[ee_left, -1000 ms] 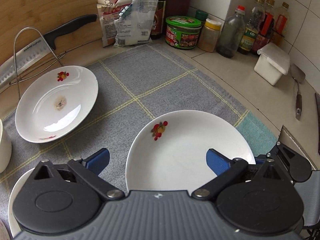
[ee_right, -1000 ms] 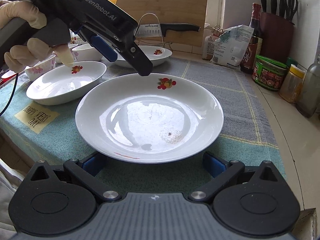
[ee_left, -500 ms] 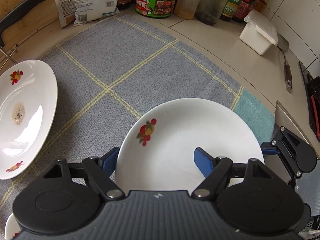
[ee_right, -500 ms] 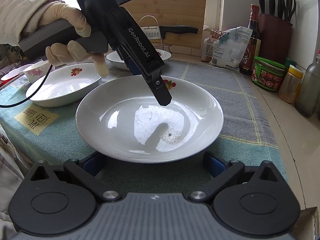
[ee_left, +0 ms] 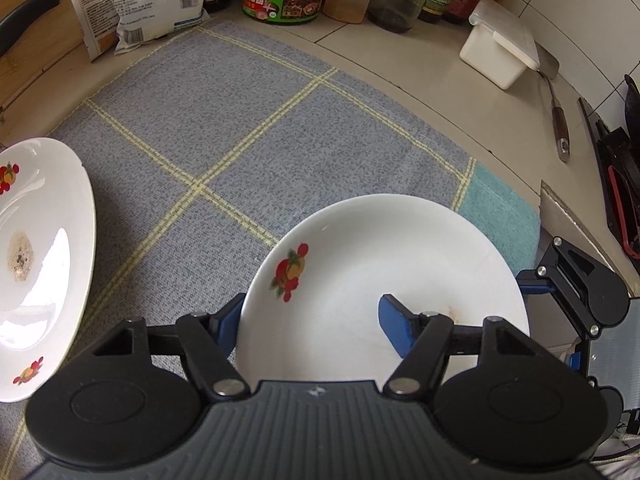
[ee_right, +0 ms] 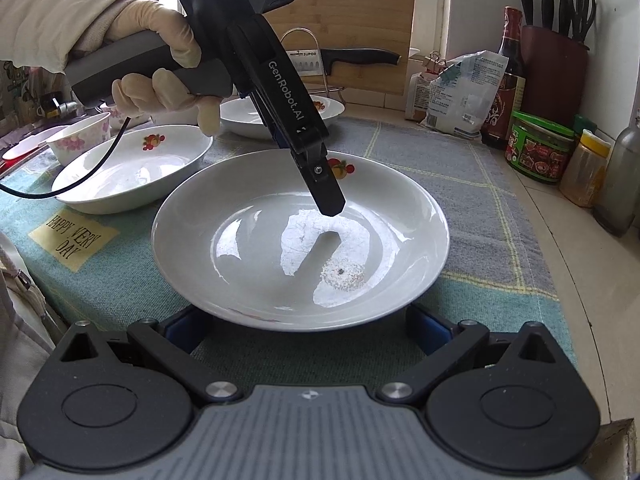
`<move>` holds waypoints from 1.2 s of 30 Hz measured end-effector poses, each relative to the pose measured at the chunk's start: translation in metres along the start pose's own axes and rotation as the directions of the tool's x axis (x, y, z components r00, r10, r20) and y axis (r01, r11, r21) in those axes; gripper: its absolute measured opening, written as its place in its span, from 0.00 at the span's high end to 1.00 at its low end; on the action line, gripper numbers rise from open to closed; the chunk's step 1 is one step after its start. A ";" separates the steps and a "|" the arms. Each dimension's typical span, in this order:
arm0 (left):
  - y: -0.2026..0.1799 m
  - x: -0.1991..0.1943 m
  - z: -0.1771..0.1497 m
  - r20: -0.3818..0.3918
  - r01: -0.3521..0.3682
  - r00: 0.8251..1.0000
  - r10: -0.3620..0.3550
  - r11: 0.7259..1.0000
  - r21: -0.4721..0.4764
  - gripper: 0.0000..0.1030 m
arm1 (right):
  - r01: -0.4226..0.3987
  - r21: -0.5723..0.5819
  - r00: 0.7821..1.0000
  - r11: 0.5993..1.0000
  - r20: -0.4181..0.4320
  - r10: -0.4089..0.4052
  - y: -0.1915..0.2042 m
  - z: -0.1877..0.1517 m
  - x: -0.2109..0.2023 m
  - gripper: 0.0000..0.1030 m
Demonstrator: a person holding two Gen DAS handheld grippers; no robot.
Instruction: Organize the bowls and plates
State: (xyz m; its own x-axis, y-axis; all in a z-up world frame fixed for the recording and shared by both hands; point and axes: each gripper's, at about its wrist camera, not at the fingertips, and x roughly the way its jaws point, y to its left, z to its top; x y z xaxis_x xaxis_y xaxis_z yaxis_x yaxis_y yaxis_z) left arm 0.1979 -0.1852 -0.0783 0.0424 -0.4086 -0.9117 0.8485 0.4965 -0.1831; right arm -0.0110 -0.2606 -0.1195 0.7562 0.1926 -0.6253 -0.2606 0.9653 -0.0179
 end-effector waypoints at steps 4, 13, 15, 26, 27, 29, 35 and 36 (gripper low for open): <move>-0.001 0.001 0.000 -0.006 -0.004 1.000 0.004 1.000 0.007 0.33 | 0.001 -0.003 1.000 1.000 -0.016 -0.001 0.001 0.002 0.001 0.00; -0.004 0.002 -0.001 -0.005 -0.012 1.000 0.012 1.000 0.021 0.33 | -0.012 -0.016 0.998 1.000 -0.055 0.012 0.002 0.010 0.004 0.00; -0.005 0.001 -0.002 0.000 -0.017 1.000 0.017 1.000 0.021 0.33 | -0.010 -0.017 0.998 1.000 -0.068 0.009 0.002 0.013 0.005 0.00; -0.012 -0.013 -0.001 0.036 -0.029 0.999 0.028 0.999 0.017 0.33 | 0.004 -0.021 0.998 1.000 -0.066 -0.006 -0.003 0.021 -0.002 0.00; -0.012 -0.014 0.000 0.040 -0.030 0.999 0.030 0.999 0.015 0.33 | 0.005 -0.024 0.998 1.000 -0.064 -0.007 -0.004 0.021 -0.003 0.00; -0.013 -0.015 0.002 0.049 -0.035 0.998 0.034 0.999 0.017 0.33 | 0.007 -0.032 0.998 0.999 -0.061 -0.009 -0.005 0.023 -0.004 0.00; -0.012 -0.017 0.012 0.070 -0.040 0.997 0.039 0.999 0.015 0.33 | 0.018 -0.054 0.998 0.998 -0.052 -0.020 -0.013 0.030 -0.003 0.00; -0.012 -0.017 0.015 0.073 -0.041 0.996 0.040 0.999 0.016 0.33 | 0.019 -0.055 0.998 0.998 -0.051 -0.022 -0.015 0.031 -0.003 0.00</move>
State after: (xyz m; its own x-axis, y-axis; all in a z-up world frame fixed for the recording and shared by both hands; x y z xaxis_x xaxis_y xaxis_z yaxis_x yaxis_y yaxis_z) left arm 0.1952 -0.1961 -0.0554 0.1150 -0.4434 -0.8889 0.8542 0.5008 -0.1393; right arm 0.0096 -0.2697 -0.0931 0.7301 0.1619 -0.6639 -0.2787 0.9576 -0.0730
